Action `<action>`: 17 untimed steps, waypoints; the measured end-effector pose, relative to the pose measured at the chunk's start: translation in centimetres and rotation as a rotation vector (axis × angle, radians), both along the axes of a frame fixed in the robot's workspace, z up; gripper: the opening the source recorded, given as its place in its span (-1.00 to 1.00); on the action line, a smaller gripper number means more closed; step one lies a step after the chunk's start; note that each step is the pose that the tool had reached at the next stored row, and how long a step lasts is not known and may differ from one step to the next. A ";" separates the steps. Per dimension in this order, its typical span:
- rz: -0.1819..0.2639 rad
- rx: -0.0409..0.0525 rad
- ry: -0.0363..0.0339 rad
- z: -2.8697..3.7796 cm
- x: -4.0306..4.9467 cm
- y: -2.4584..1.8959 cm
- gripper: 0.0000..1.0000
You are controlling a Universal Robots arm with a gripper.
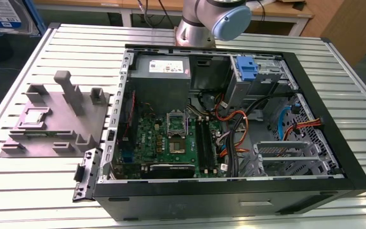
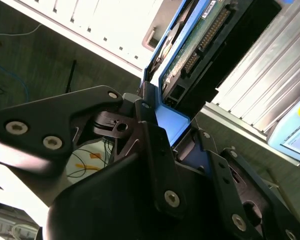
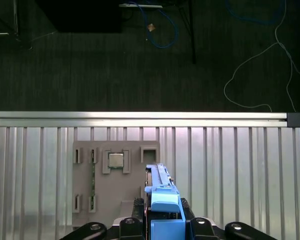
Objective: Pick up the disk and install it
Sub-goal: 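Pick up the disk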
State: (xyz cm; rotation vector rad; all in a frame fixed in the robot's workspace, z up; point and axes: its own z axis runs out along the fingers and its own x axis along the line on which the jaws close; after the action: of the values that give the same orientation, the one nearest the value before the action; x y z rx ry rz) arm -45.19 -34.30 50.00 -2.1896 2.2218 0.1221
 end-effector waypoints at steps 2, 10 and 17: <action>0.000 -0.0009 0.0001 0.00 0.03 -0.36 -0.26; 0.000 -0.0032 0.0001 0.00 1.21 -0.92 -0.26; 0.000 -0.0040 -0.0001 0.00 1.89 -1.02 -0.26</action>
State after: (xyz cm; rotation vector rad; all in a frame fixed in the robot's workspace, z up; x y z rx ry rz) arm -43.30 -35.32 50.00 -2.1915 2.2241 0.1176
